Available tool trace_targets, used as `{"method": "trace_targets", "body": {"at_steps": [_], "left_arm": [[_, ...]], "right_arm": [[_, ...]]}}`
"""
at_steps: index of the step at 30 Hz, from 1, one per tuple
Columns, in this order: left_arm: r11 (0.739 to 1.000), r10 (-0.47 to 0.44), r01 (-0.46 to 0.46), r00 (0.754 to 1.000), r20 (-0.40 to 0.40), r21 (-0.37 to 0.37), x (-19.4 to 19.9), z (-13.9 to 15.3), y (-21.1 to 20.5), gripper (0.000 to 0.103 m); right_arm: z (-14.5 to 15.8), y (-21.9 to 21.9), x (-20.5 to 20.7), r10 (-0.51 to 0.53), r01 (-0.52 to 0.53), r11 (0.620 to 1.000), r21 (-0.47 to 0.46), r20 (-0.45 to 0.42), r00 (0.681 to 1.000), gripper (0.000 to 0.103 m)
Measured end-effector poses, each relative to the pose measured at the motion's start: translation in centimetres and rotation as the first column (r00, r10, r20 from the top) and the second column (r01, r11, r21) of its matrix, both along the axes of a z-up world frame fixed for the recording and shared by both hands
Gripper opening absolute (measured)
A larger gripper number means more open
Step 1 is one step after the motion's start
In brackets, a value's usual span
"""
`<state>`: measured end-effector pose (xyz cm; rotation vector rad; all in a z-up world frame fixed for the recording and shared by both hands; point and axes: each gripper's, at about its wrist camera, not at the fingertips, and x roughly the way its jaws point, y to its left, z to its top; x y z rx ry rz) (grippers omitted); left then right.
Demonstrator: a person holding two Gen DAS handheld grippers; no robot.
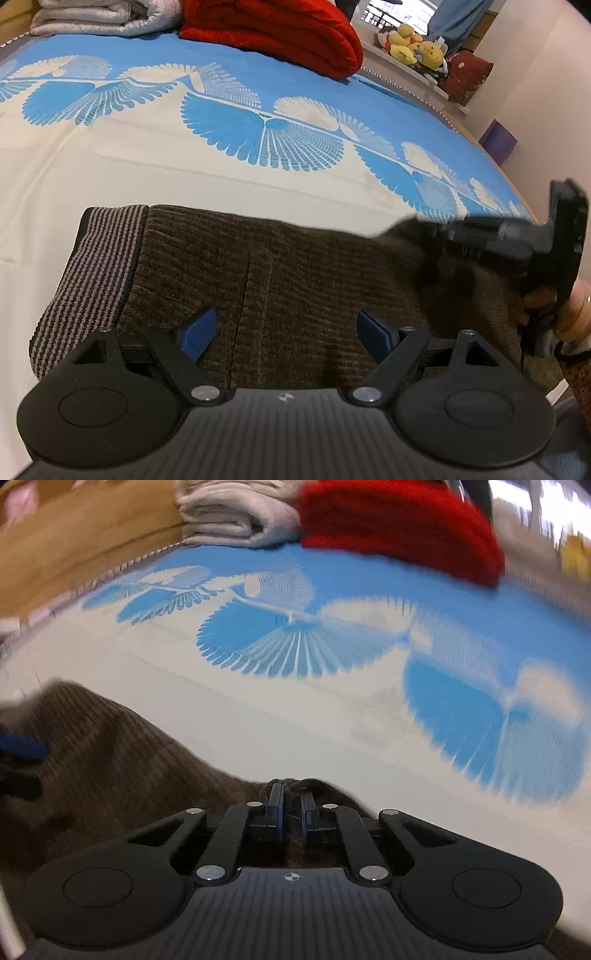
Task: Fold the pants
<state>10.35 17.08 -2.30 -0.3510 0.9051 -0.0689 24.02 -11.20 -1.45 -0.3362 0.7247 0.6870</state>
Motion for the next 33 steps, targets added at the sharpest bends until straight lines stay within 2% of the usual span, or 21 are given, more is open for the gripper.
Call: {"method": "trace_targets", "body": {"at_steps": [1, 3, 5, 7, 9, 11, 13, 16, 18, 20, 22, 24, 26, 28, 30, 33], "left_arm": [[1.000, -0.005, 0.005, 1.000, -0.005, 0.009, 0.0, -0.1, -0.1, 0.087], [0.999, -0.020, 0.020, 1.000, -0.006, 0.030, -0.1, -0.2, -0.4, 0.087], [0.998, -0.034, 0.034, 0.999, -0.005, 0.047, -0.3, -0.2, -0.5, 0.087], [0.998, -0.037, 0.038, 0.999, -0.004, 0.044, -0.5, -0.2, -0.4, 0.087], [0.999, -0.039, 0.039, 0.999, -0.004, 0.034, -0.7, -0.1, -0.2, 0.087], [0.999, -0.041, 0.041, 0.999, -0.002, 0.027, -0.8, -0.1, 0.0, 0.087], [0.999, -0.044, 0.044, 0.999, -0.001, 0.027, -0.9, -0.1, 0.0, 0.087], [0.999, -0.042, 0.042, 0.999, -0.003, 0.031, -0.9, -0.1, -0.1, 0.087], [0.999, -0.036, 0.036, 0.999, -0.005, 0.033, -0.8, -0.1, -0.2, 0.088], [0.999, -0.031, 0.032, 0.999, -0.007, 0.039, -0.7, -0.1, -0.3, 0.088], [0.998, -0.031, 0.031, 0.999, -0.007, 0.047, -0.7, -0.1, -0.5, 0.088], [0.998, -0.035, 0.035, 0.999, -0.007, 0.051, -0.8, -0.1, -0.6, 0.088], [0.998, -0.039, 0.040, 0.999, -0.011, 0.045, -0.9, 0.1, -0.5, 0.088], [0.998, -0.044, 0.044, 0.999, -0.014, 0.036, -1.2, 0.3, -0.1, 0.088], [0.998, -0.045, 0.046, 0.999, -0.018, 0.032, -1.5, 0.5, 0.2, 0.088], [0.997, -0.059, 0.061, 0.998, -0.029, 0.038, -2.1, 0.6, 0.3, 0.088]], "right_arm": [[0.2, -0.1, 0.1, -0.031, 0.031, 0.999, 0.013, 0.032, 0.999, 0.007], [-0.6, -0.2, 0.8, -0.091, 0.090, 0.995, 0.034, 0.035, 0.995, 0.007], [-3.0, 0.4, 1.0, -0.115, 0.115, 0.993, -0.010, 0.044, 0.992, 0.007], [-3.9, 1.3, 0.1, -0.105, 0.115, 0.992, -0.055, 0.168, 0.980, 0.008], [-3.0, 1.3, 0.4, -0.172, 0.191, 0.979, -0.074, 0.213, 0.962, 0.010], [-1.1, -1.0, 1.9, -0.295, 0.297, 0.955, 0.007, 0.143, 0.945, 0.014], [0.6, -3.5, 2.8, -0.332, 0.327, 0.940, 0.094, 0.046, 0.942, 0.014], [1.5, -5.3, 2.2, -0.209, 0.223, 0.962, 0.161, -0.097, 0.973, 0.014], [0.7, -4.6, 1.3, -0.116, 0.139, 0.981, 0.137, -0.162, 0.980, 0.013], [-1.6, -3.1, 0.6, -0.134, 0.135, 0.991, -0.001, -0.109, 0.985, 0.010], [-3.1, -2.6, 0.6, -0.182, 0.183, 0.983, -0.023, 0.017, 0.983, 0.009], [-3.2, -2.2, 1.2, -0.238, 0.241, 0.969, -0.055, 0.062, 0.969, 0.010], [-2.9, -2.8, 2.2, -0.300, 0.300, 0.952, -0.058, 0.013, 0.954, 0.010], [-2.0, -4.1, 2.3, -0.310, 0.311, 0.951, -0.004, -0.052, 0.949, 0.012], [-0.6, -4.9, 0.7, -0.259, 0.263, 0.964, 0.042, -0.076, 0.963, 0.017], [0.5, -5.3, -2.7, -0.124, 0.136, 0.987, 0.091, -0.128, 0.984, 0.020]]}}
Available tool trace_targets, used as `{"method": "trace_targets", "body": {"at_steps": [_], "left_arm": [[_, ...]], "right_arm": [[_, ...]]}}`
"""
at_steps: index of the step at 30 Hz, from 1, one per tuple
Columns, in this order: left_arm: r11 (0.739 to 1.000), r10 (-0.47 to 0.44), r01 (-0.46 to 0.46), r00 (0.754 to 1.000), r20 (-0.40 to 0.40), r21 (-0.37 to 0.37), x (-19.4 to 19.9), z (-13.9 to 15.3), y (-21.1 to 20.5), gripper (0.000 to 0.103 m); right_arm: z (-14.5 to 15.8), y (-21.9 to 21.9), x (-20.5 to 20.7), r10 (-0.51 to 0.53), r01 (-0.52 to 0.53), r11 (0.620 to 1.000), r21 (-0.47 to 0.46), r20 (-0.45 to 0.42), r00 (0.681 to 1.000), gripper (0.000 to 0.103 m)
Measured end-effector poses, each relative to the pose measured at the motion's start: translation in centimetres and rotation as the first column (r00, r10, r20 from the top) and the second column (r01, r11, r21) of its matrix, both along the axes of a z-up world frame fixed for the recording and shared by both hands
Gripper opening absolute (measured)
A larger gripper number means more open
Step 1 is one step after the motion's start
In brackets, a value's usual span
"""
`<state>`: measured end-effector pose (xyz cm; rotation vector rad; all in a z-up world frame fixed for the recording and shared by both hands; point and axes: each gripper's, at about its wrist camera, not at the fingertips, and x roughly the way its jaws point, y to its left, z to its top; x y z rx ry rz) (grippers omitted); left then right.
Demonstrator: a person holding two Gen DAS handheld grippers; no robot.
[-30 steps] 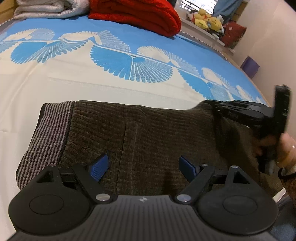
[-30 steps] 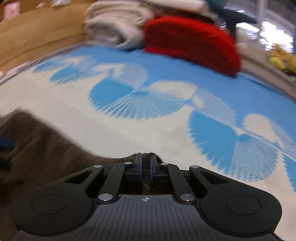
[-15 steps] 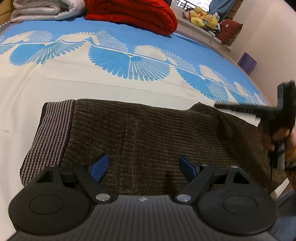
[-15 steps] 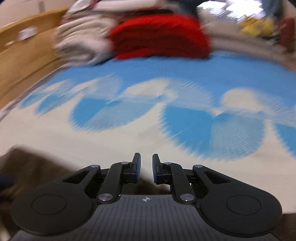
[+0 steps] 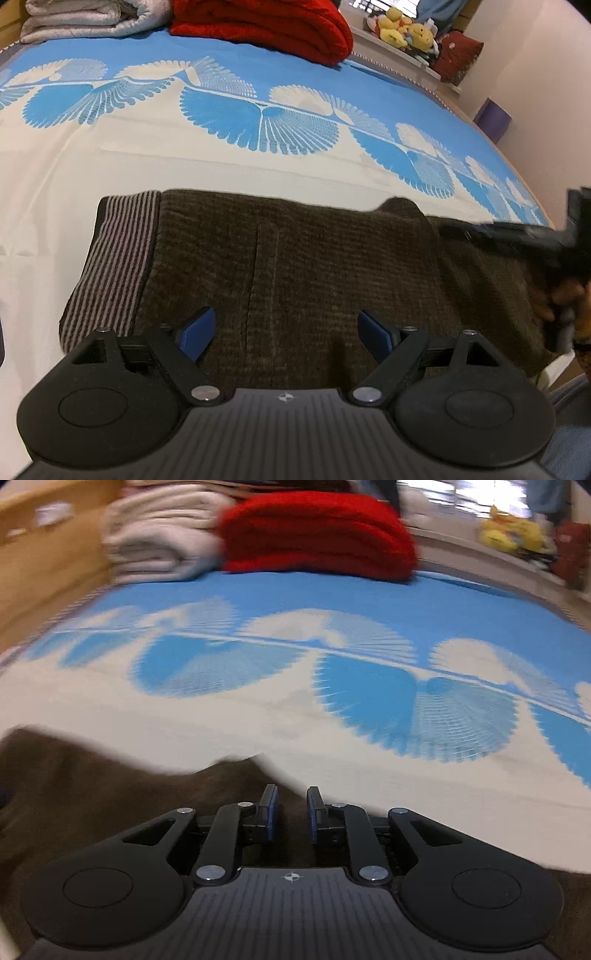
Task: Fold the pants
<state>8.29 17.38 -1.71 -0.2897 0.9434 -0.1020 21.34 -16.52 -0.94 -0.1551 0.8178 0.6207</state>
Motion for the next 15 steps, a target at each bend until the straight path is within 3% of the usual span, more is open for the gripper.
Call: {"method": "trace_targets", "body": {"at_steps": [4, 7, 8, 10, 13, 15], "left_arm": [[0.994, -0.060, 0.062, 0.998, -0.023, 0.087, -0.7, -0.1, -1.3, 0.090], [0.979, -0.108, 0.112, 0.994, -0.037, 0.173, -1.4, -0.6, -2.9, 0.096], [0.969, -0.122, 0.128, 0.992, -0.038, 0.213, -1.9, -0.8, -3.5, 0.096], [0.939, -0.169, 0.171, 0.985, -0.032, 0.298, -3.1, -1.3, -4.9, 0.098], [0.900, -0.246, 0.244, 0.968, -0.041, 0.361, -4.6, -1.8, -6.8, 0.103], [0.898, -0.236, 0.240, 0.970, -0.057, 0.368, -4.8, -1.8, -7.2, 0.103]], "right_arm": [[-0.2, 0.6, -6.6, 0.227, -0.225, 0.973, 0.044, -0.060, 0.972, 0.022], [-2.4, 1.8, -11.6, 0.388, -0.391, 0.920, -0.003, -0.117, 0.914, 0.028], [-2.5, 1.7, -13.4, 0.398, -0.399, 0.916, -0.038, -0.021, 0.917, 0.027], [-2.3, 1.7, -15.7, 0.435, -0.427, 0.896, -0.119, 0.051, 0.899, 0.027], [-1.3, -0.1, -15.5, 0.358, -0.359, 0.932, -0.053, -0.041, 0.933, 0.031], [-1.1, -1.6, -15.3, 0.288, -0.293, 0.956, -0.024, -0.127, 0.949, 0.042]]}}
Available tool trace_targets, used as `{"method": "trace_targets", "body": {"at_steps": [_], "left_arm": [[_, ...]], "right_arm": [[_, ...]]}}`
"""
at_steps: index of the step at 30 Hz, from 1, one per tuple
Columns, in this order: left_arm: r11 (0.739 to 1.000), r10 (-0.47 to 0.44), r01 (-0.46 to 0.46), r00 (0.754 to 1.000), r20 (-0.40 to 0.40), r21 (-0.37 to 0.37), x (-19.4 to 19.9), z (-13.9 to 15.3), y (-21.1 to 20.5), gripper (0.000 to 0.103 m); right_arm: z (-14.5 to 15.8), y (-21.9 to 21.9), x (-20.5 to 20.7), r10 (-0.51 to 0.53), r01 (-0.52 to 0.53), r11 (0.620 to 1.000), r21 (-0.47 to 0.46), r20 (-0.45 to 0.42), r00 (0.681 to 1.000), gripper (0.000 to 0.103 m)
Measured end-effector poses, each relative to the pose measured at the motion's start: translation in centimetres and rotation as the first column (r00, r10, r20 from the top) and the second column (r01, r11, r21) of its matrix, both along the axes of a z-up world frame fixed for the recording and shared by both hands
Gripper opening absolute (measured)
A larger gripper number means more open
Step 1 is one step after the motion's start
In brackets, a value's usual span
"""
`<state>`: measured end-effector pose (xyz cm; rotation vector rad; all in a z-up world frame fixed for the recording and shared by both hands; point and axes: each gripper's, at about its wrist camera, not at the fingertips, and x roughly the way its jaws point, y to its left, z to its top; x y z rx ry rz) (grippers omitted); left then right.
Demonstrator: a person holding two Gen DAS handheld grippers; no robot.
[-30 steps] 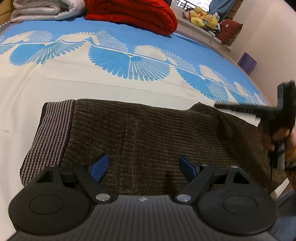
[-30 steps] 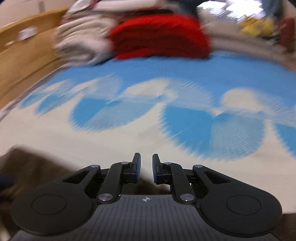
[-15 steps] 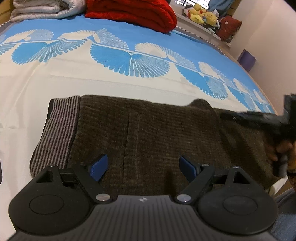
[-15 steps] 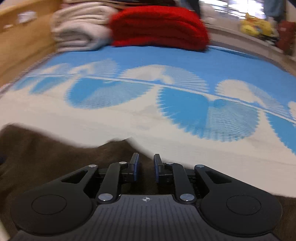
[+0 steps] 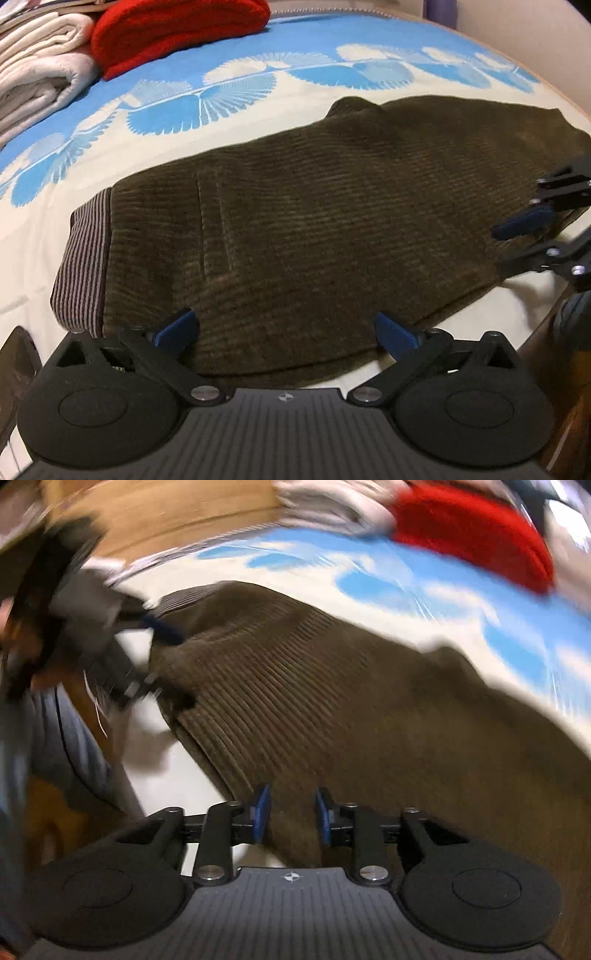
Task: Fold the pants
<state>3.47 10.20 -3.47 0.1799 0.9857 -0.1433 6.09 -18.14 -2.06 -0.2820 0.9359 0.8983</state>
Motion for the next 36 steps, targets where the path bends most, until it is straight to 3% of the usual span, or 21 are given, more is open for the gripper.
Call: {"method": "trace_targets", "body": {"at_steps": [3, 5, 6, 7, 8, 9, 10, 11, 12, 13, 14, 15, 16, 17, 19, 22, 24, 27, 31, 36], "left_arm": [[0.996, 0.070, -0.070, 0.998, -0.001, -0.052, -0.3, 1.0, 0.2, 0.103], [0.984, 0.126, -0.118, 0.991, 0.047, -0.133, -0.7, 2.4, 0.8, 0.103], [0.973, 0.161, -0.143, 0.983, 0.083, -0.182, -1.1, 3.1, 1.2, 0.103], [0.955, 0.209, -0.175, 0.970, 0.124, -0.238, -1.4, 3.9, 1.7, 0.103], [0.940, 0.246, -0.199, 0.958, 0.146, -0.276, -1.6, 4.4, 2.1, 0.103], [0.919, 0.292, -0.229, 0.942, 0.165, -0.320, -1.7, 4.9, 2.6, 0.103], [0.904, 0.326, -0.252, 0.929, 0.174, -0.347, -1.6, 5.2, 2.9, 0.103], [0.888, 0.360, -0.275, 0.914, 0.185, -0.369, -1.5, 5.4, 3.3, 0.103], [0.879, 0.383, -0.289, 0.902, 0.199, -0.380, -1.3, 5.5, 3.5, 0.103], [0.871, 0.410, -0.306, 0.884, 0.226, -0.385, -1.1, 5.6, 3.7, 0.103], [0.866, 0.437, -0.328, 0.863, 0.254, -0.377, -0.9, 5.4, 3.7, 0.103], [0.864, 0.454, -0.345, 0.849, 0.272, -0.367, -0.7, 5.3, 3.5, 0.103], [0.861, 0.469, -0.362, 0.836, 0.283, -0.358, -0.5, 4.9, 3.4, 0.103], [0.857, 0.479, -0.374, 0.831, 0.282, -0.355, -0.4, 4.8, 3.3, 0.103], [0.852, 0.486, -0.384, 0.834, 0.262, -0.356, 0.1, 4.1, 2.9, 0.103], [0.852, 0.483, -0.390, 0.844, 0.233, -0.349, 0.9, 3.3, 2.6, 0.103], [0.843, 0.487, -0.391, 0.847, 0.215, -0.369, 0.8, 3.3, 2.9, 0.103], [0.820, 0.503, -0.394, 0.842, 0.195, -0.415, 0.5, 3.4, 3.1, 0.103], [0.801, 0.522, -0.407, 0.834, 0.179, -0.439, 0.4, 3.3, 3.3, 0.103], [0.810, 0.515, -0.407, 0.838, 0.180, -0.422, 0.5, 3.2, 2.9, 0.103]], "right_arm": [[1.0, -2.7, -0.7, -0.104, 0.104, 0.994, 0.022, -0.003, 0.995, 0.042], [2.5, -5.5, -0.7, -0.218, 0.215, 0.974, 0.075, 0.028, 0.976, 0.046], [3.5, -7.5, -0.9, -0.299, 0.291, 0.950, 0.111, 0.065, 0.952, 0.053], [4.5, -10.0, -0.8, -0.406, 0.389, 0.909, 0.151, 0.112, 0.907, 0.065], [5.4, -12.5, -0.6, -0.519, 0.491, 0.850, 0.192, 0.150, 0.841, 0.072], [6.2, -15.1, -0.4, -0.632, 0.593, 0.772, 0.230, 0.173, 0.756, 0.084], [6.8, -18.3, -0.1, -0.751, 0.701, 0.658, 0.275, 0.178, 0.635, 0.088], [7.2, -21.5, 0.3, -0.854, 0.792, 0.519, 0.321, 0.152, 0.498, 0.088], [7.3, -24.7, 0.4, -0.931, 0.861, 0.363, 0.356, 0.103, 0.351, 0.088], [7.1, -28.3, 0.4, -0.986, 0.910, 0.163, 0.381, 0.029, 0.164, 0.088], [6.7, -31.3, 0.1, -0.999, 0.919, -0.002, 0.394, -0.041, 0.015, 0.087], [6.2, -34.1, -0.3, -0.988, 0.908, -0.139, 0.394, -0.112, -0.103, 0.085], [5.5, -37.0, -0.9, -0.960, 0.886, -0.266, 0.380, -0.187, -0.208, 0.082], [4.9, -39.3, -1.7, -0.929, 0.857, -0.354, 0.375, -0.250, -0.275, 0.081], [3.5, -43.1, -3.4, -0.862, 0.799, -0.483, 0.359, -0.356, -0.361, 0.079], [1.3, -46.8, -4.8, -0.785, 0.753, -0.578, 0.314, -0.467, -0.408, 0.076], [-0.1, -48.4, -5.2, -0.752, 0.748, -0.595, 0.294, -0.532, -0.389, 0.076], [-1.7, -50.2, -4.9, -0.731, 0.754, -0.582, 0.304, -0.601, -0.323, 0.072], [-2.8, -51.4, -3.4, -0.758, 0.796, -0.529, 0.295, -0.585, -0.288, 0.072], [-2.6, -52.0, -2.6, -0.800, 0.839, -0.457, 0.296, -0.550, -0.242, 0.072]]}}
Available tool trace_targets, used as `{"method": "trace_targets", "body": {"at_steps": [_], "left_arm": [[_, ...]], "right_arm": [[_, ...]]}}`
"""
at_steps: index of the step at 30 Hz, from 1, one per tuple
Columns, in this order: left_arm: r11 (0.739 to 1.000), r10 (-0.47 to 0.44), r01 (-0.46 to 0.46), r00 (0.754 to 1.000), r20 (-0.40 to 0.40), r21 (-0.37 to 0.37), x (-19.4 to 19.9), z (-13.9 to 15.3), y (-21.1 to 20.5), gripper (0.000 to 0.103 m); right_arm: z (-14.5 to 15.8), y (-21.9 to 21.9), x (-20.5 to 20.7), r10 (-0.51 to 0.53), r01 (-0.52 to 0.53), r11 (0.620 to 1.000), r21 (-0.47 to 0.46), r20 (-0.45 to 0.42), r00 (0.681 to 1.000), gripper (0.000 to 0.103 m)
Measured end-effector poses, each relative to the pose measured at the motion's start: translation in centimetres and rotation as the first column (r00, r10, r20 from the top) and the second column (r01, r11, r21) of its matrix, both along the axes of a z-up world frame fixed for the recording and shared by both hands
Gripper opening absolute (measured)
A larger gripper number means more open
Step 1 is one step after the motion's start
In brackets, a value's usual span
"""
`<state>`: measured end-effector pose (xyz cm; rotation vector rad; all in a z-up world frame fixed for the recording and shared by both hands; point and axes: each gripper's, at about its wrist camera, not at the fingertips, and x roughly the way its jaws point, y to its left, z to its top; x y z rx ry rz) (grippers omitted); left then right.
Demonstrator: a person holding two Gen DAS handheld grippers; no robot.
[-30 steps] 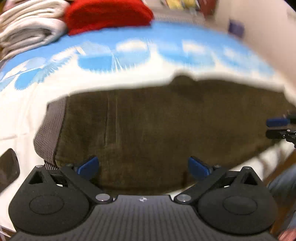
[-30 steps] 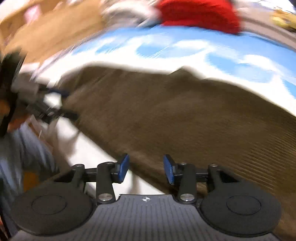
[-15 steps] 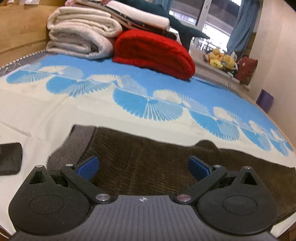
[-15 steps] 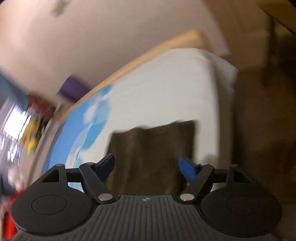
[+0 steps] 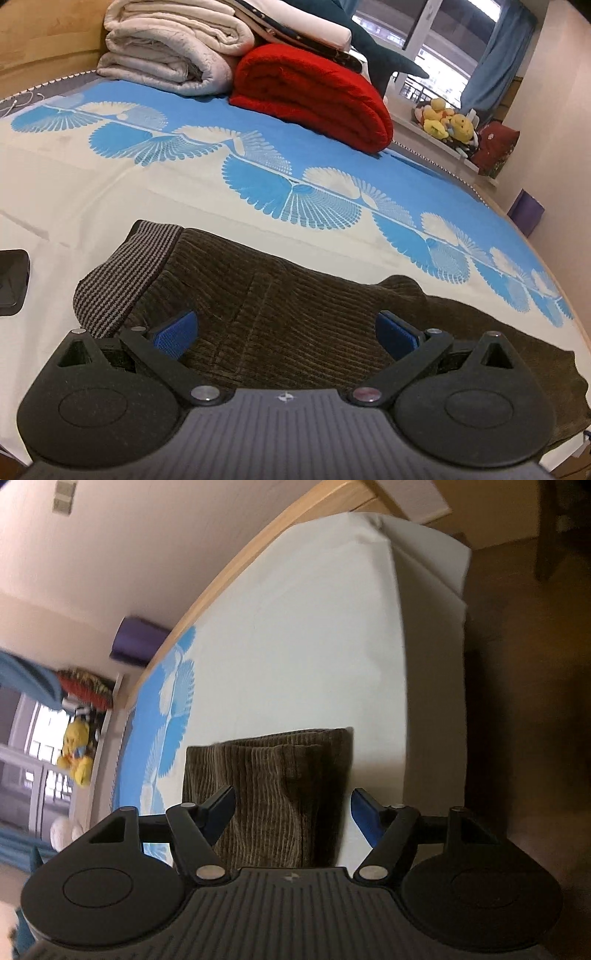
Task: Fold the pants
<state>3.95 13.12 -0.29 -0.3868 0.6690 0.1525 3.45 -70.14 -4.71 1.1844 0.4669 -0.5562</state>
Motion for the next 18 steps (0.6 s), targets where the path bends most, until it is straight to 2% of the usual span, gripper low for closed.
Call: {"method": "trace_targets", "body": {"at_steps": [3, 7, 9, 12, 13, 14, 16, 18], "left_arm": [[1.000, -0.021, 0.022, 1.000, -0.014, 0.016, 0.2, -0.4, -0.7, 0.103], [0.998, -0.052, 0.053, 0.998, -0.033, 0.037, 0.7, -1.0, -1.8, 0.103], [0.997, -0.071, 0.072, 0.997, -0.029, 0.028, 0.8, -1.0, -2.3, 0.103], [0.995, -0.100, 0.101, 0.995, -0.024, 0.024, 1.0, -1.0, -2.9, 0.103], [0.993, -0.110, 0.111, 0.994, -0.023, 0.037, 1.0, -1.0, -3.3, 0.103], [0.991, -0.119, 0.120, 0.993, -0.025, 0.052, 1.0, -0.9, -3.6, 0.103], [0.987, -0.132, 0.135, 0.990, -0.041, 0.082, 1.1, -1.0, -4.2, 0.103], [0.985, -0.137, 0.143, 0.988, -0.065, 0.100, 1.2, -1.2, -4.6, 0.103]], "right_arm": [[0.4, 0.1, 0.1, 0.013, -0.013, 0.999, -0.032, -0.008, 1.000, 0.072], [0.6, 0.4, 1.2, 0.045, -0.046, 0.995, -0.090, -0.011, 0.999, 0.084], [0.8, 0.9, 1.8, 0.055, -0.058, 0.991, -0.124, -0.023, 0.998, 0.085], [1.2, 1.7, 2.6, 0.118, -0.119, 0.982, -0.147, -0.019, 0.993, 0.075], [1.2, 1.9, 2.8, 0.120, -0.123, 0.980, -0.155, -0.031, 0.992, 0.074], [1.2, 1.9, 2.9, 0.113, -0.121, 0.980, -0.158, -0.055, 0.992, 0.074], [1.0, 1.9, 2.9, 0.082, -0.093, 0.983, -0.161, -0.069, 0.994, 0.067], [1.0, 1.8, 2.8, 0.042, -0.052, 0.986, -0.156, -0.068, 0.997, 0.067]]}}
